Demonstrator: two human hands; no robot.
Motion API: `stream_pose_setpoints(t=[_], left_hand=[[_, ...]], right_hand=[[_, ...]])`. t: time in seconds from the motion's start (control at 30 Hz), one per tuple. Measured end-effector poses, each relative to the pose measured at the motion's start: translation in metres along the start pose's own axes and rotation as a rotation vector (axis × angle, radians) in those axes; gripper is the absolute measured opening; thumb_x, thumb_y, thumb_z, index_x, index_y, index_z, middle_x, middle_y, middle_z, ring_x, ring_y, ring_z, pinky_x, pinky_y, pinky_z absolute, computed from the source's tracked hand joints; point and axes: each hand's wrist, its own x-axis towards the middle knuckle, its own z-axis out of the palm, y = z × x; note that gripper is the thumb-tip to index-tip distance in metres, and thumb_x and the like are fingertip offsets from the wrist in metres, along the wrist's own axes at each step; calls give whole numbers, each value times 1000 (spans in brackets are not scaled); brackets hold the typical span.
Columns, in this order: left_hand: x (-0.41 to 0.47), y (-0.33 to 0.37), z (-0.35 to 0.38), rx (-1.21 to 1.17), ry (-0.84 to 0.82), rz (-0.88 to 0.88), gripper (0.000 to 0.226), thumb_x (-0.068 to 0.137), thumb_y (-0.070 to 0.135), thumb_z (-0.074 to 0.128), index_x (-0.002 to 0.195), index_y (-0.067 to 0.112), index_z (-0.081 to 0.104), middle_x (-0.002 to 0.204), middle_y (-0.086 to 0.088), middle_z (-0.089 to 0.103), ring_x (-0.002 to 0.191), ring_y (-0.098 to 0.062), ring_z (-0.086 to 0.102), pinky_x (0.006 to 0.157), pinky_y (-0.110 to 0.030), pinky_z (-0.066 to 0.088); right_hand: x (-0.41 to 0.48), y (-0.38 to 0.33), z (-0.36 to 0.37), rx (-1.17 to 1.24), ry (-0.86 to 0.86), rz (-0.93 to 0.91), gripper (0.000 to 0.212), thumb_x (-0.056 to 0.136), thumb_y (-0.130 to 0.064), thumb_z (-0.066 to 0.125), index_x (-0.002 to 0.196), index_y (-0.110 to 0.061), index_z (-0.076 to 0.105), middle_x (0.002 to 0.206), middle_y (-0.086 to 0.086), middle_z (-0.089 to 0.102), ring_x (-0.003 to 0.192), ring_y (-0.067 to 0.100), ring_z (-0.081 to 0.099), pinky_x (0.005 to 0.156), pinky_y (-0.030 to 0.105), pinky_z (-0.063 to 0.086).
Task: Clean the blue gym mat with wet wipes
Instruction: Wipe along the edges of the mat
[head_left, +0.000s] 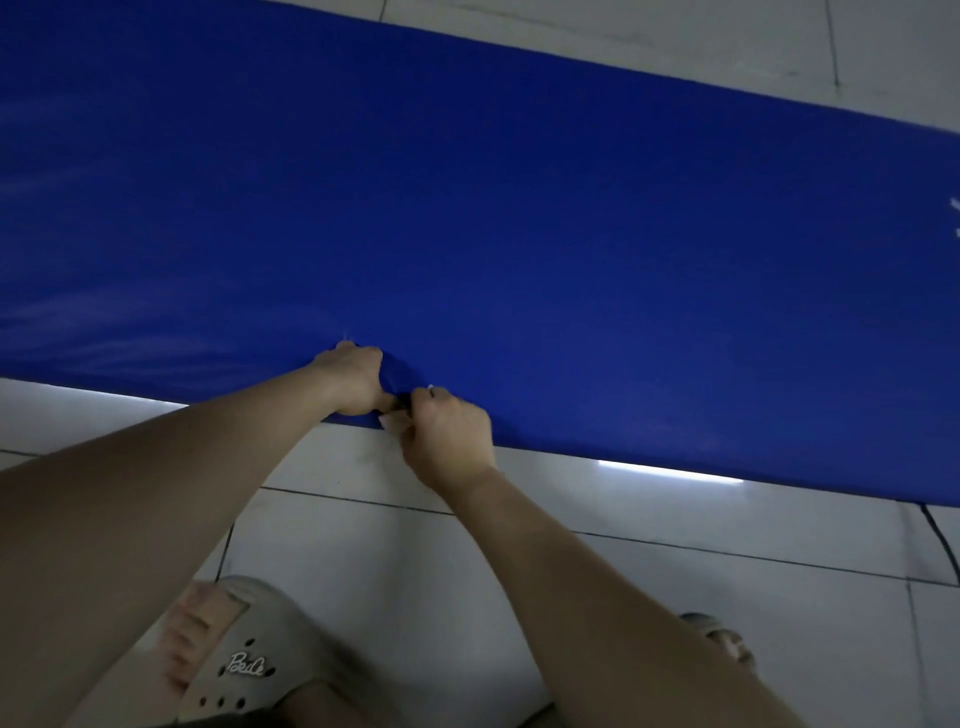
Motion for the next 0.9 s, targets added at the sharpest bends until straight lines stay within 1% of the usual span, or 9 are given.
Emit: stream_pose_setpoints(t=[0.07, 0.17, 0.27, 0.37, 0.47, 0.6, 0.7, 0.8, 0.9], left_hand=[[-2, 0, -1, -18, -16, 1, 56, 81, 63, 74, 97, 19, 44, 123, -10, 45, 96, -26, 55, 73, -36, 46], [-4, -1, 0, -40, -28, 9, 57, 79, 62, 76, 104, 20, 47, 124, -8, 45, 102, -26, 55, 89, -39, 52], [-4, 0, 0, -46, -25, 14, 57, 80, 62, 75, 107, 21, 47, 127, -9, 44, 105, -26, 54, 95, -41, 52], [-4, -1, 0, -39, -18, 10, 57, 80, 62, 75, 105, 20, 47, 127, -9, 45, 105, -26, 54, 94, -41, 51], [-2, -1, 1, -33, -22, 15, 58, 80, 63, 75, 105, 20, 46, 126, -9, 45, 104, -26, 54, 93, -40, 51], [1, -2, 2, -10, -24, 6, 59, 79, 65, 74, 104, 20, 44, 126, -10, 44, 101, -26, 53, 84, -37, 50], [2, -1, 1, 10, -27, -3, 63, 76, 69, 73, 99, 20, 41, 121, -9, 44, 95, -27, 53, 71, -35, 43], [3, 1, -1, 9, -38, -4, 63, 75, 71, 73, 95, 20, 41, 119, -10, 45, 98, -29, 54, 74, -36, 44], [1, 2, -2, -2, -42, -6, 60, 75, 69, 74, 89, 21, 41, 118, -10, 48, 99, -27, 54, 78, -37, 48]], right_hand=[[-9, 29, -8, -3, 19, 37, 26, 92, -35, 57, 76, -17, 49, 79, 4, 57, 62, 26, 56, 49, 28, 28], [-33, 89, -23, -58, 45, 176, 29, 83, -27, 60, 65, -21, 38, 67, -5, 44, 54, 23, 48, 46, 25, 17], [-66, 148, -41, -103, 142, 338, 24, 80, -24, 62, 64, -17, 45, 63, -3, 47, 52, 26, 49, 46, 24, 26], [-87, 173, -50, -182, 163, 405, 11, 82, -17, 65, 76, -10, 59, 70, 7, 60, 58, 32, 59, 48, 28, 41], [-76, 152, -41, -117, 160, 405, 14, 85, -19, 62, 78, -11, 54, 77, 9, 61, 65, 34, 61, 53, 29, 33], [-32, 73, -14, 29, 83, 239, 20, 96, -33, 55, 94, -13, 57, 96, 9, 63, 79, 31, 63, 59, 31, 34], [-8, 16, -1, 100, 32, 109, 17, 95, -29, 54, 90, -14, 50, 93, 9, 59, 70, 26, 55, 56, 32, 32], [-3, 5, -5, 130, 48, 44, 21, 98, -30, 52, 91, -10, 54, 87, 8, 56, 66, 21, 48, 55, 32, 31], [-10, 16, -7, 91, 26, -32, 27, 104, -28, 45, 96, -6, 58, 94, 11, 58, 72, 26, 56, 56, 34, 35]])
